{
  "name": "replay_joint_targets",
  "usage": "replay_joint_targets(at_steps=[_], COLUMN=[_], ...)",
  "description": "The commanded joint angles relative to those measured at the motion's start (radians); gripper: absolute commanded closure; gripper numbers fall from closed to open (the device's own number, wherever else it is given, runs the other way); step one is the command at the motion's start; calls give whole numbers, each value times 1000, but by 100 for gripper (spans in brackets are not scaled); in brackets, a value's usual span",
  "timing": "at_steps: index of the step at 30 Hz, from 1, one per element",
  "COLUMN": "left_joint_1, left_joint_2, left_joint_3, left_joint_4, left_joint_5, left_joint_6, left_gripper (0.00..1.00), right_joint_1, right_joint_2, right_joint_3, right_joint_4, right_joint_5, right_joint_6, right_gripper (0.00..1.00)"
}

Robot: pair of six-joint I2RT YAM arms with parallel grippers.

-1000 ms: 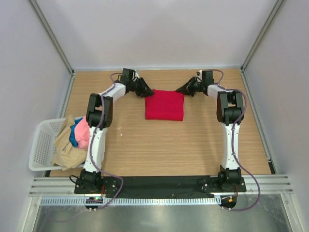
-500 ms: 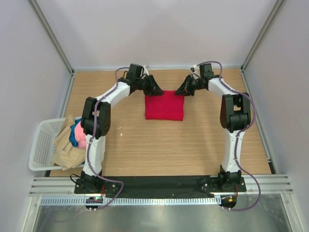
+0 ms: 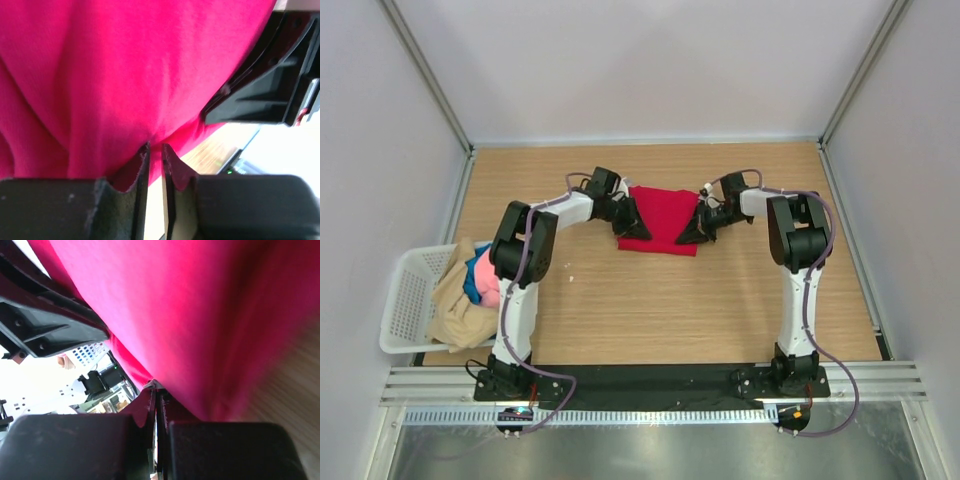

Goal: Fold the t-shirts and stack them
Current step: Fold the tshirt

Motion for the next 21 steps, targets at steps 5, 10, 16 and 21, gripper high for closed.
replay_joint_targets(at_steps=[5,10,16,21], left_joint_1=[-27,-17,37,54], left_joint_2=[-143,-124,-57,-69], left_joint_3=[54,20,-66,-112], left_joint_4=[-174,-162,-130,-147], left_joint_5=[-58,-68,-96,-85], left_joint_6=[133,113,136,173], left_gripper=[79,80,82,83], right_joint_1=[50,84,52,2], right_joint_2=[-149,-126,-60,-128], right_joint_3=[30,9,-74,-160], right_joint_4=[-73,5,50,38], right_joint_5=[43,14,12,15], right_joint_6=[-50,17,-4,-36], right_gripper=[99,99,99,99])
